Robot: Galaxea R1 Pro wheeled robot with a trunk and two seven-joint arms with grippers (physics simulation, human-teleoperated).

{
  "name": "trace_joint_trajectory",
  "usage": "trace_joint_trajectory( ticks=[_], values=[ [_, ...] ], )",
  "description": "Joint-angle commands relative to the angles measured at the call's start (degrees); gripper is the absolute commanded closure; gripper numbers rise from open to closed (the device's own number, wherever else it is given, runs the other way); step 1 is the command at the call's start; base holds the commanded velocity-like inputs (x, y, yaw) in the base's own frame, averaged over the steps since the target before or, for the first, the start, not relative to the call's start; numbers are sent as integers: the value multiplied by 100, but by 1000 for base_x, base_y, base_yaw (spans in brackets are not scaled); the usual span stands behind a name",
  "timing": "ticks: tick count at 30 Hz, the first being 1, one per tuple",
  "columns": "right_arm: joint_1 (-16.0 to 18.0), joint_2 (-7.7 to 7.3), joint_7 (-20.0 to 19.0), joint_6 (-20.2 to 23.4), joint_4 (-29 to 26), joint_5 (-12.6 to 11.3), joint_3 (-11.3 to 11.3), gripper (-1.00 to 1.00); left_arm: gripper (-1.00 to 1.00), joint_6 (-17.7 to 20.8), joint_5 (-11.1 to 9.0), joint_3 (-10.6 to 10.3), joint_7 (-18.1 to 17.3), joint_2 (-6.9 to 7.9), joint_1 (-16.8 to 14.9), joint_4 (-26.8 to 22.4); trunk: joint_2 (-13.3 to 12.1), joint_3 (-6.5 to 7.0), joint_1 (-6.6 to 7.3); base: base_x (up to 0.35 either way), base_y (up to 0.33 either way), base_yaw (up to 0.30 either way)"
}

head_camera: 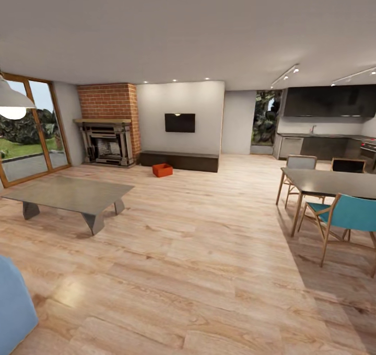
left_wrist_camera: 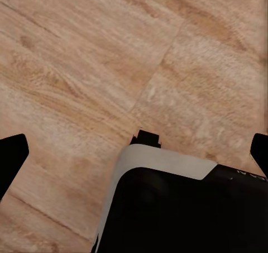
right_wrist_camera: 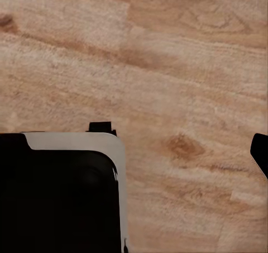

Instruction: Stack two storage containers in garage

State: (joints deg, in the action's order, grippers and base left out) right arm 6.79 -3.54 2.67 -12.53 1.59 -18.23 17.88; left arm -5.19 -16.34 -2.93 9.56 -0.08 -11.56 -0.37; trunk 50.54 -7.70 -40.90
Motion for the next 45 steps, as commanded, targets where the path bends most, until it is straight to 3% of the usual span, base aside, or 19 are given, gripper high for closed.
trace_joint_trajectory(
  ticks=[1,45],
  values=[
    [8,2,5,-30,17,-38,47,-100,-100,-17,-44,-31,11,-1,-4,3,5,-8,-4,322,0,0],
    [11,2,5,-30,17,-40,46,-100,-100,-19,-49,-29,11,17,-4,2,5,-8,-4,322,0,0]
  ],
)
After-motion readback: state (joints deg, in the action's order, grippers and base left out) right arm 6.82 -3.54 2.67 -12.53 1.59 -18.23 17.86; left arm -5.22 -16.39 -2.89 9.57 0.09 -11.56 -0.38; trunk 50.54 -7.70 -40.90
